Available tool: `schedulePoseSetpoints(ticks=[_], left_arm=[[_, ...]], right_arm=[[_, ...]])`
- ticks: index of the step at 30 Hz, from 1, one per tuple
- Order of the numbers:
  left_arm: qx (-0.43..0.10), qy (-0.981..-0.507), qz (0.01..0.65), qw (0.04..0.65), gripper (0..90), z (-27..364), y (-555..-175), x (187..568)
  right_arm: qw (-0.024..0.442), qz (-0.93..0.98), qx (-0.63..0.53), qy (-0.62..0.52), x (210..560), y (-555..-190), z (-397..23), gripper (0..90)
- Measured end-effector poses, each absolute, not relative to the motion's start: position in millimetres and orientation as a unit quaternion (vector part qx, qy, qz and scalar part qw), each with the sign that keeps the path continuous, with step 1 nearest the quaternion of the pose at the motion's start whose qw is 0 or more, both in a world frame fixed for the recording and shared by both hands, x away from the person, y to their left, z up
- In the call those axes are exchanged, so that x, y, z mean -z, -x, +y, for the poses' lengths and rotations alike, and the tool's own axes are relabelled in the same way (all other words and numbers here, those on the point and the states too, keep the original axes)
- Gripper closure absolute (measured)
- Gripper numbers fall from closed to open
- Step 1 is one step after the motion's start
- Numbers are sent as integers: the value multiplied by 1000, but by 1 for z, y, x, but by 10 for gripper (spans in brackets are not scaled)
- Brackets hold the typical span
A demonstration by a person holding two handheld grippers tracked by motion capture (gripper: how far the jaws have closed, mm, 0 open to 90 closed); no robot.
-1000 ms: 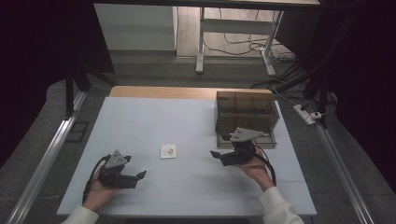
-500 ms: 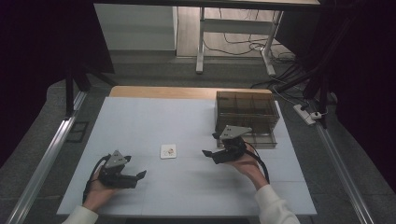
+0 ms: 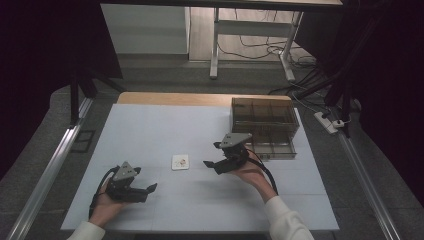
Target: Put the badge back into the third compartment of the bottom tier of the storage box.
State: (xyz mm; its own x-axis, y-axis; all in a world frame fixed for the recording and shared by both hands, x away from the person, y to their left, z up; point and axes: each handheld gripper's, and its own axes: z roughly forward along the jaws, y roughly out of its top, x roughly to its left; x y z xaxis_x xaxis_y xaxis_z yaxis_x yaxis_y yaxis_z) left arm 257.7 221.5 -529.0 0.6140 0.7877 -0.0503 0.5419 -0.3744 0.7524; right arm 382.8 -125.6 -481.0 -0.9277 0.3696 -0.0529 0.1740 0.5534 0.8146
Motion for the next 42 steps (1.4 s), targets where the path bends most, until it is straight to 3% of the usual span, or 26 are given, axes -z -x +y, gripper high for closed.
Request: schedulePoseSetpoints(ticks=[42], left_arm=[[-164, -811, 413, 380, 144, 225, -256, 530]], right_arm=[[61, 909, -396, -114, 503, -408, -53, 191]])
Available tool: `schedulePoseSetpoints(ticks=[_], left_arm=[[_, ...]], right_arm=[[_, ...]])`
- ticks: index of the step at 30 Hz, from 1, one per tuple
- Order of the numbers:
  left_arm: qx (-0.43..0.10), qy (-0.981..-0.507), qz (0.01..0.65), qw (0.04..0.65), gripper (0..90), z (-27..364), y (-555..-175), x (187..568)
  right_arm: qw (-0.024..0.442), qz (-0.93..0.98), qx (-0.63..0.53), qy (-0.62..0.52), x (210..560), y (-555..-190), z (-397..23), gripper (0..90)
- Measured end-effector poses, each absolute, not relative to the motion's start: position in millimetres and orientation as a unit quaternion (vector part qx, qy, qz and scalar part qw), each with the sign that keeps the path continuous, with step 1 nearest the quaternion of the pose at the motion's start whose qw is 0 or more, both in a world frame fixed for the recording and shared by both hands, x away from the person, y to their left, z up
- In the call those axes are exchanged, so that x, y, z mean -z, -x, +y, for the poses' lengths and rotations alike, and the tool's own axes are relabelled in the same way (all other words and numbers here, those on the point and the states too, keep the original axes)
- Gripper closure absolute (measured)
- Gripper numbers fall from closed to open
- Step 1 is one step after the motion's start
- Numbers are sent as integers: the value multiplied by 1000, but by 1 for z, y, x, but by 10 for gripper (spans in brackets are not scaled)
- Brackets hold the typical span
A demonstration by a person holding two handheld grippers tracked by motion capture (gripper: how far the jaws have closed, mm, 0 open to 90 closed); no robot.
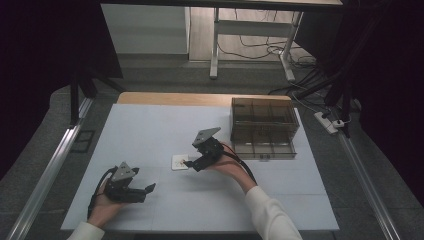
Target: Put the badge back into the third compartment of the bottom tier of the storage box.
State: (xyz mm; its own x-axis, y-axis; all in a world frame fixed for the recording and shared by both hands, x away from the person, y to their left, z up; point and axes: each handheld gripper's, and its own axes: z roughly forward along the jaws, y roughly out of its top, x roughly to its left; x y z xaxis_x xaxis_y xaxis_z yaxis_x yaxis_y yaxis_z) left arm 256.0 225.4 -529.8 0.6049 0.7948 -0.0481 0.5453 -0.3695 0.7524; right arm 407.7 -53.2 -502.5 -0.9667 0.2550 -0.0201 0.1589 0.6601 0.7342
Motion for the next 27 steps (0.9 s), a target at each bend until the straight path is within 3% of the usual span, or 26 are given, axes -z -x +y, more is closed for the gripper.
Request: schedulePoseSetpoints(ticks=[12, 27], left_arm=[[-160, -811, 411, 384, 144, 227, -257, 530], [-159, -813, 410, 382, 146, 226, -258, 531]], right_arm=[[41, 931, -353, -83, 515, -415, -19, 186], [19, 949, -309, -58, 529, -420, -7, 208]])
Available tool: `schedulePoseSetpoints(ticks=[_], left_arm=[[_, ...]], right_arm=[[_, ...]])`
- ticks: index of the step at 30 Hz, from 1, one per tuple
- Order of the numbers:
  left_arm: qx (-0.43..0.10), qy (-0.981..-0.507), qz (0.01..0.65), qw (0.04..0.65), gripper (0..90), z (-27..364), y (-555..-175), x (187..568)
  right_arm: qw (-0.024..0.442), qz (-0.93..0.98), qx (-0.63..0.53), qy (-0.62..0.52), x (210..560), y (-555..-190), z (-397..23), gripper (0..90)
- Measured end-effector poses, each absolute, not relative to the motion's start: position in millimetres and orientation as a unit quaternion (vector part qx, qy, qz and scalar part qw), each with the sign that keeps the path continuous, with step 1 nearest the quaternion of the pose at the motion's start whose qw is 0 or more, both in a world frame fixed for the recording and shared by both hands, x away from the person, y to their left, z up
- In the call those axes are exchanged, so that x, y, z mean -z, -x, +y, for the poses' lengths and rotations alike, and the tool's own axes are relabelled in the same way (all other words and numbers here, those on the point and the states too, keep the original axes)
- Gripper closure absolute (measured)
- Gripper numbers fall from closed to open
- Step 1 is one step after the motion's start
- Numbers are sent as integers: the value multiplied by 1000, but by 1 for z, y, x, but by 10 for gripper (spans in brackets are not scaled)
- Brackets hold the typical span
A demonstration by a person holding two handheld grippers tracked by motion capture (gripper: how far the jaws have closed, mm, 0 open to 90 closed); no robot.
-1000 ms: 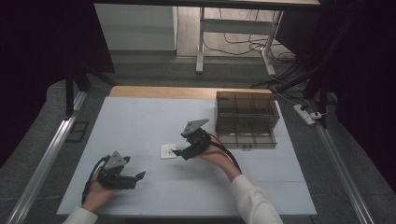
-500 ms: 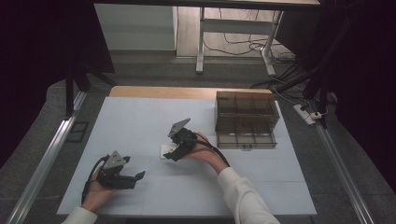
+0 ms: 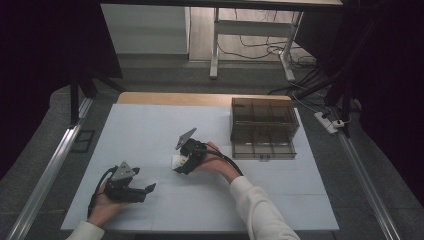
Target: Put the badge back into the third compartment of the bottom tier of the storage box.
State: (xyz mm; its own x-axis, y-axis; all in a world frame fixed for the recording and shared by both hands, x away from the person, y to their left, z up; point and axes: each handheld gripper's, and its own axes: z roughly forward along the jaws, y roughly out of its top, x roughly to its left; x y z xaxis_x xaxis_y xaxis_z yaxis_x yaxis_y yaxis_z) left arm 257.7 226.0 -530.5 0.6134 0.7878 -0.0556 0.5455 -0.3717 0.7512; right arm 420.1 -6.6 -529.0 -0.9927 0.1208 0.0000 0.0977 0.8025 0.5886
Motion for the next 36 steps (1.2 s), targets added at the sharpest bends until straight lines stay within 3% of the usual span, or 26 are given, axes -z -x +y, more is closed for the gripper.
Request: schedulePoseSetpoints(ticks=[5, 7, 36], left_arm=[[-158, -814, 410, 381, 147, 226, -258, 531], [-159, -814, 410, 381, 148, 226, -258, 531], [-164, -811, 414, 379, 150, 227, -258, 531]], right_arm=[[25, 950, -308, -48, 530, -420, -5, 233], [23, 950, -310, -39, 529, -420, -6, 325], [48, 937, -335, -83, 510, -418, -30, 328]])
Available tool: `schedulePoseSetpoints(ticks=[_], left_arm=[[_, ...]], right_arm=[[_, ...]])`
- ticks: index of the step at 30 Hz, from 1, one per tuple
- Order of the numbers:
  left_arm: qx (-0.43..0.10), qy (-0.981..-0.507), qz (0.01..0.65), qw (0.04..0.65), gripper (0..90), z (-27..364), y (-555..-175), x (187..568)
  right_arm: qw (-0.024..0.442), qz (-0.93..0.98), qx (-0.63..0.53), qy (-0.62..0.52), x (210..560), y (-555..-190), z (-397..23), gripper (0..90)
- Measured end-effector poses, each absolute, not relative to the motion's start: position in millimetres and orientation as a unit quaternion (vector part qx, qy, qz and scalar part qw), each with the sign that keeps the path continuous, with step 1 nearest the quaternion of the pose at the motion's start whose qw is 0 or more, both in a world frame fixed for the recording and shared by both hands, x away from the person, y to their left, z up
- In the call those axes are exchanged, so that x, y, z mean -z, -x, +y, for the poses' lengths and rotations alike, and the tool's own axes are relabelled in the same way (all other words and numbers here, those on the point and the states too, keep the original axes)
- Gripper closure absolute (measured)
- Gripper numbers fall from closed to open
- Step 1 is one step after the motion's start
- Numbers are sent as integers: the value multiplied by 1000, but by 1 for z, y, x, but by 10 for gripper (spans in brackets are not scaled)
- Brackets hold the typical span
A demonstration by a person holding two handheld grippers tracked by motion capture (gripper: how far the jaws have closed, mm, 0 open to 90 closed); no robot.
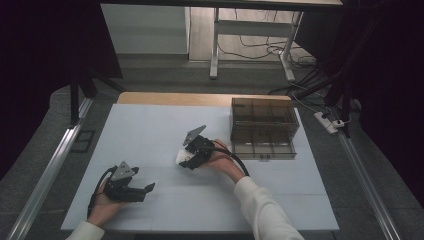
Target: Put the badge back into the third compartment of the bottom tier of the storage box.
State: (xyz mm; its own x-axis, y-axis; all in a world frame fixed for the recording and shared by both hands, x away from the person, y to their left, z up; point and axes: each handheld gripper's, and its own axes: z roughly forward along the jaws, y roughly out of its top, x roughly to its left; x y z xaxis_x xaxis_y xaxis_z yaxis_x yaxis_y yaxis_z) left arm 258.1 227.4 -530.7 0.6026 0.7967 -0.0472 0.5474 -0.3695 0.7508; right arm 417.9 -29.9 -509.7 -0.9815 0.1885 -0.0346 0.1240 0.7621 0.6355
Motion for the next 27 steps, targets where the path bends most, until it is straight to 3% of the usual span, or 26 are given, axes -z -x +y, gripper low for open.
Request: schedulePoseSetpoints(ticks=[27], left_arm=[[-171, -806, 419, 382, 151, 228, -258, 530]], right_arm=[[79, 918, -365, -132, 492, -404, -80, 328]])
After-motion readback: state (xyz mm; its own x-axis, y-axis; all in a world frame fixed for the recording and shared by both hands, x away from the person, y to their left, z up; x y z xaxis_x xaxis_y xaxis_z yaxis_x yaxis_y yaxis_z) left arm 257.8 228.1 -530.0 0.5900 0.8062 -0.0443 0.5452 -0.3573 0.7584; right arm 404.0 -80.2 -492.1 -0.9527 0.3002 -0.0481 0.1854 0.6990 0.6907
